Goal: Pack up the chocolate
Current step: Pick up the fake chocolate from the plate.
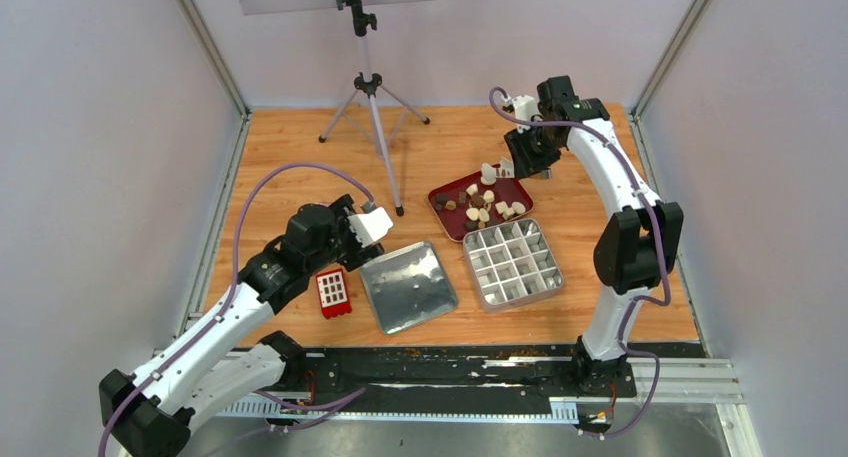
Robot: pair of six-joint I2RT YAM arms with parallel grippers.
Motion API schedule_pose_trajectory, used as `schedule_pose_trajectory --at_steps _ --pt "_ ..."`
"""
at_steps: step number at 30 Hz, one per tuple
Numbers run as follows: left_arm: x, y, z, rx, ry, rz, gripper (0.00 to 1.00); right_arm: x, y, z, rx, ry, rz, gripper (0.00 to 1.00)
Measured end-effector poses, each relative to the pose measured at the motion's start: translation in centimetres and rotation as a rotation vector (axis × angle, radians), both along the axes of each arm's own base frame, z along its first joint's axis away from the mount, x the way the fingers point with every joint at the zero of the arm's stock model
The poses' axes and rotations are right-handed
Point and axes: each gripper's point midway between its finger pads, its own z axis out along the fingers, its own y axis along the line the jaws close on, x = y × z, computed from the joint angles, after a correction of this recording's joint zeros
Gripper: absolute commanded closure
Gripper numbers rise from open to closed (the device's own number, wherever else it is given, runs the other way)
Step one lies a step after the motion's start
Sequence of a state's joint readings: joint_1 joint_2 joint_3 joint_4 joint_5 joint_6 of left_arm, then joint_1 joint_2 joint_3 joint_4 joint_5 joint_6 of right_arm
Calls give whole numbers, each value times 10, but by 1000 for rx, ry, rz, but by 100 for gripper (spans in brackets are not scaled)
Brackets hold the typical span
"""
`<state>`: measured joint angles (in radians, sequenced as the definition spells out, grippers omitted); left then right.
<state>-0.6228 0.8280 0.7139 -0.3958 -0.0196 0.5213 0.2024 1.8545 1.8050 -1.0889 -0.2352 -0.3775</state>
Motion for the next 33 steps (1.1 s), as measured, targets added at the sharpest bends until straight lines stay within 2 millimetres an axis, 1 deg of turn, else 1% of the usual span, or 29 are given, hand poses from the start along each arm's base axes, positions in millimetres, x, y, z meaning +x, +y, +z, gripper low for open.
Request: schedule_pose_trajectory --at_steps 3,8,15,21,23,25,28,33 --pt "2 3 0 -9 5 12 15 14 2 -7 -9 1 12 57" --pt "5 7 0 -19 10 23 15 26 4 -18 -19 9 28 57" --pt "7 11 0 -39 23 40 15 28 2 -34 -39 39 43 58" --pt "7 13 0 -51 28 47 15 29 2 -53 -53 79 55 63" --pt "7 13 0 -54 30 46 15 29 2 -57 -59 89 60 67" --pt "7 12 0 -58 33 43 15 29 2 -58 -66 89 66 72" --pt "6 10 -2 -66 38 38 14 28 2 -58 -79 86 71 77" --pt "7 8 0 -81 35 35 14 27 -1 -57 -97 87 74 78"
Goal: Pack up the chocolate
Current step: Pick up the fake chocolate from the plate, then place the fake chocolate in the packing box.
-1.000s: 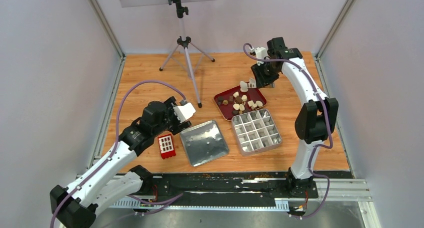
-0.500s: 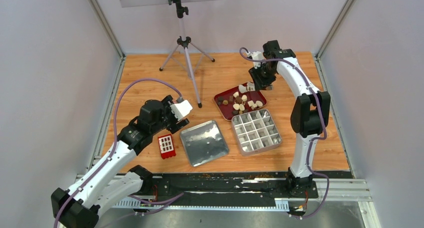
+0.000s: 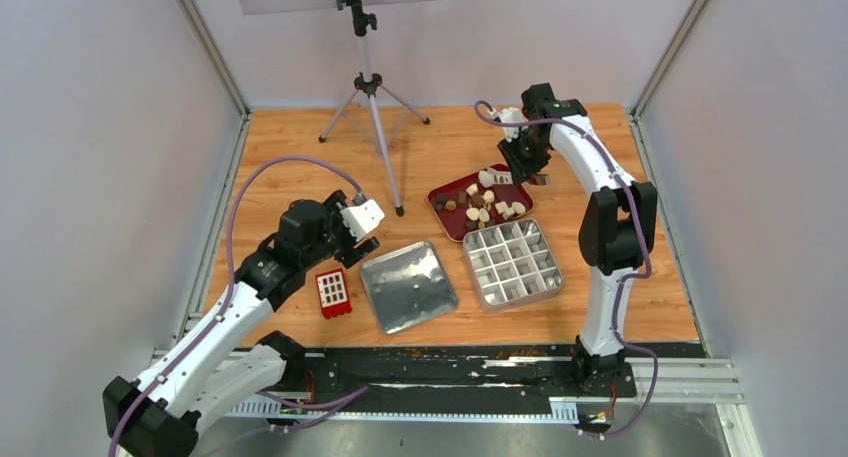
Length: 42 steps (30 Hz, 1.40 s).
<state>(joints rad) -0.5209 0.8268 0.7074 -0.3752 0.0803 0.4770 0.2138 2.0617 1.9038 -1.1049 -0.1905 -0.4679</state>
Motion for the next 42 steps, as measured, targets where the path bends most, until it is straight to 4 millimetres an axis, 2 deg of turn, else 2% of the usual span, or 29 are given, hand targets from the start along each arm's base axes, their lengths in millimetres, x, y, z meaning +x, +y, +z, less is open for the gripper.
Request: schedule_pose_trajectory --at_steps 4,7,11,12,14,18,22,28,37,42 --pt "1 -3 1 -11 0 -7 14 -5 -2 17 2 -26 0 77" --pt "1 -5 -1 -14 8 -12 14 -18 -5 48 15 -85 0 77" --pt "1 -6 -7 -16 23 -13 12 -60 -13 92 38 -170 2 77" --pt "1 -6 -8 -17 29 -12 12 -78 -17 100 42 -184 2 77" --pt "2 -8 -9 -23 34 -11 12 -96 -21 106 42 -189 0 77" --pt "3 -10 -12 -28 47 -15 12 -139 -34 95 30 -139 -12 77" --pt "4 -11 -14 -30 54 -16 11 -162 -47 75 12 -56 -40 77" --pt "4 -15 -15 -44 64 -27 11 -167 -60 62 4 -14 -86 76" --pt "4 -16 -15 -49 66 -31 11 -163 -72 47 -1 43 -132 58" --pt "4 -16 -14 -51 64 -30 11 -162 -71 46 3 49 -131 64"
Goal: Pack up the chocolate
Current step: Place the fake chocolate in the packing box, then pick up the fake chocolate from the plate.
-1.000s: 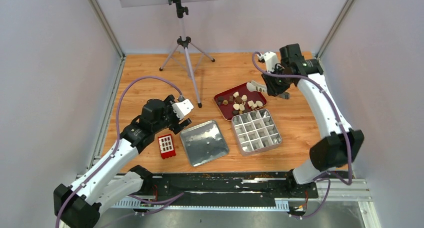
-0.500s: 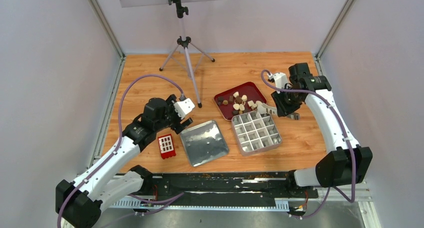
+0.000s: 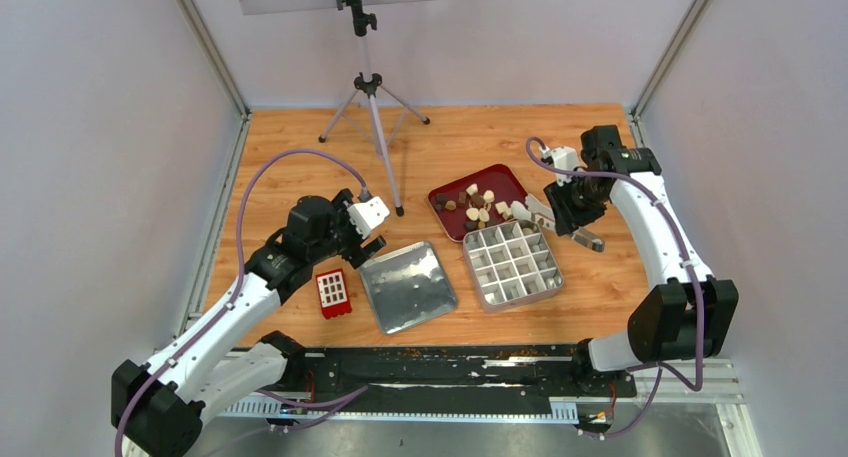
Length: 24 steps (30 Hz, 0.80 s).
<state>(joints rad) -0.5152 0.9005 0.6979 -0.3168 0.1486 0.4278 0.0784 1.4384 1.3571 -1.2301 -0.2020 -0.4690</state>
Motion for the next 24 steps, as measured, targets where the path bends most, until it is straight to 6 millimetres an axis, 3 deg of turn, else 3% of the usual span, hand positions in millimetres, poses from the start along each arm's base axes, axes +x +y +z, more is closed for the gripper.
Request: schedule_pose_trajectory --at_steps 11,19,24 --pt "0 0 -1 -2 -2 0 11 28 7 24 32 -72 5 69" --pt "1 4 -1 -2 -3 11 11 72 22 10 41 -42 29 68" --pt "2 9 1 -4 -8 28 11 107 52 11 51 -65 89 65"
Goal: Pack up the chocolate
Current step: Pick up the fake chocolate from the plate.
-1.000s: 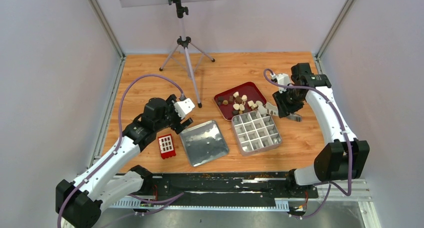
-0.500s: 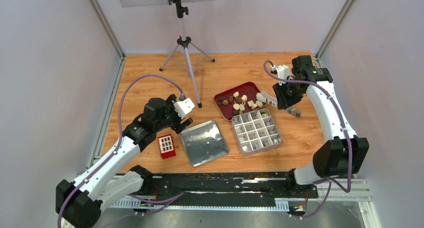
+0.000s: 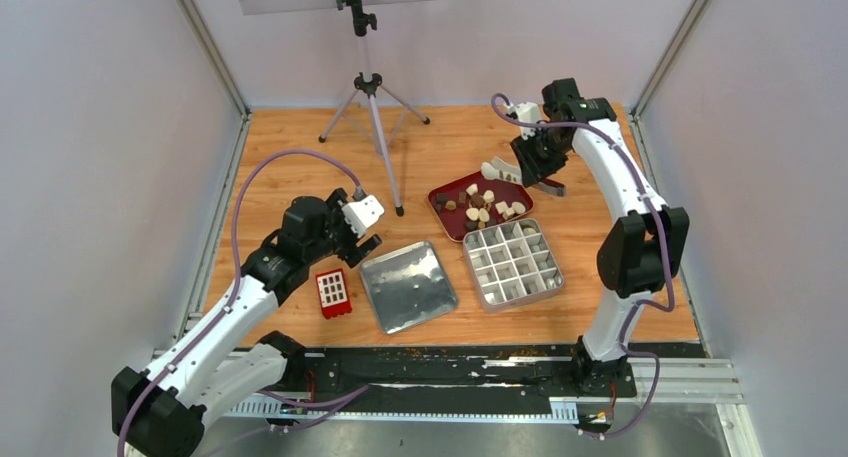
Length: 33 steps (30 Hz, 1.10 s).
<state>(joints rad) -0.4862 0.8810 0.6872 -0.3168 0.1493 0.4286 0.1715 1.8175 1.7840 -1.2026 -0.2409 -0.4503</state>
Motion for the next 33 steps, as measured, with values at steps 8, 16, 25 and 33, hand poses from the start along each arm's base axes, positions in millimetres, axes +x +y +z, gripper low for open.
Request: schedule_pose_trajectory --at_steps 8,16,25,33 --pt "2 9 0 0 9 25 11 23 32 -21 16 33 34 64" --pt "3 14 3 -15 4 38 11 29 41 -42 10 83 37 62" --pt "3 14 5 -24 1 36 10 29 56 -47 -13 80 67 62" --pt "2 14 8 -36 -5 33 9 32 51 -56 -66 83 56 63"
